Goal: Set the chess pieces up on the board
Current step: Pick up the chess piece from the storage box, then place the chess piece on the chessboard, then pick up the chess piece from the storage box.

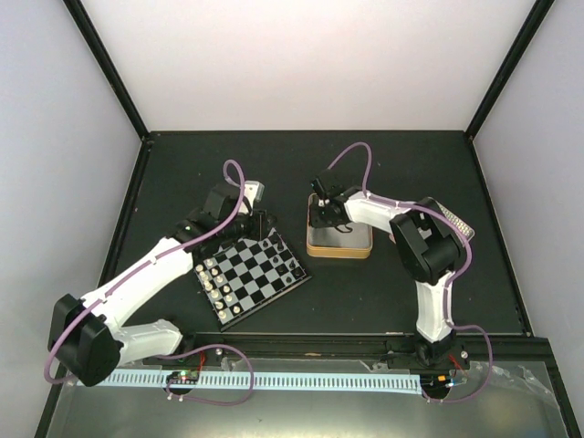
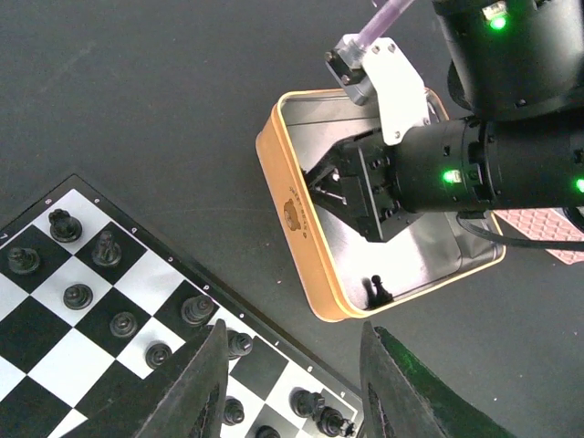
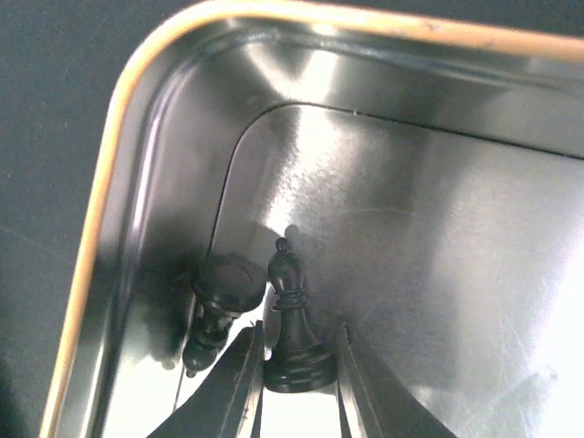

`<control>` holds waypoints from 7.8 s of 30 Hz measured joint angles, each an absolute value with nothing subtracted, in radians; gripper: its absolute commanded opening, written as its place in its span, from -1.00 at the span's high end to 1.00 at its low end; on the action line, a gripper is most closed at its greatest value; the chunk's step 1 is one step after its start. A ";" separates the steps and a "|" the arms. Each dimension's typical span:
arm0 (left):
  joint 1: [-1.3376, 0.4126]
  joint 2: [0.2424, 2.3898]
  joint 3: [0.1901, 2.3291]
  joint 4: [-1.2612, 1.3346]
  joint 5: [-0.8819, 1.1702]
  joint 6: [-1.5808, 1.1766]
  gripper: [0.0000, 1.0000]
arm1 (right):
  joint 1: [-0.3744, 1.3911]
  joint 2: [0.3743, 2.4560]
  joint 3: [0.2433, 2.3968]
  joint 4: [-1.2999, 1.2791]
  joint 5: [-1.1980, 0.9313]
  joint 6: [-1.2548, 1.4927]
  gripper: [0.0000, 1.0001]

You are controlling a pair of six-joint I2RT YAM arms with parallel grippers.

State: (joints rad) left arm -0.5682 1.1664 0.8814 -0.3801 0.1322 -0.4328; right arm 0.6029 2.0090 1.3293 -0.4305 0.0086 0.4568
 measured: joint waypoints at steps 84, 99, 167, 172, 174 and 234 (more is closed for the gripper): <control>-0.604 1.112 0.882 -0.344 0.264 -0.370 0.97 | 0.613 1.153 0.751 0.123 -0.333 0.437 -0.41; -0.770 1.329 0.800 -0.273 0.027 -0.370 0.97 | 0.610 1.129 0.721 0.059 -0.004 0.513 -0.41; -0.844 1.240 0.831 -0.212 -0.247 -0.352 -0.19 | 0.593 1.268 0.768 -0.029 -0.002 0.579 -0.40; -0.826 1.086 0.830 -0.232 -0.305 -0.347 -0.51 | 0.593 1.362 0.863 -0.115 -0.006 0.590 -0.20; -0.822 1.021 0.820 -0.222 -0.331 -0.330 -0.65 | 0.593 1.421 0.909 -0.142 -0.015 0.587 -0.10; -0.760 0.844 0.735 -0.157 -0.311 -0.247 -0.97 | 0.618 2.056 1.425 -0.525 0.093 0.709 0.36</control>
State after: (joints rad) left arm -0.7601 0.8440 0.7345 -0.1566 -0.3111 -0.2474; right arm 0.6178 2.0563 1.4250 -0.5255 0.0925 0.7090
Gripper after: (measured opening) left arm 0.987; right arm 0.339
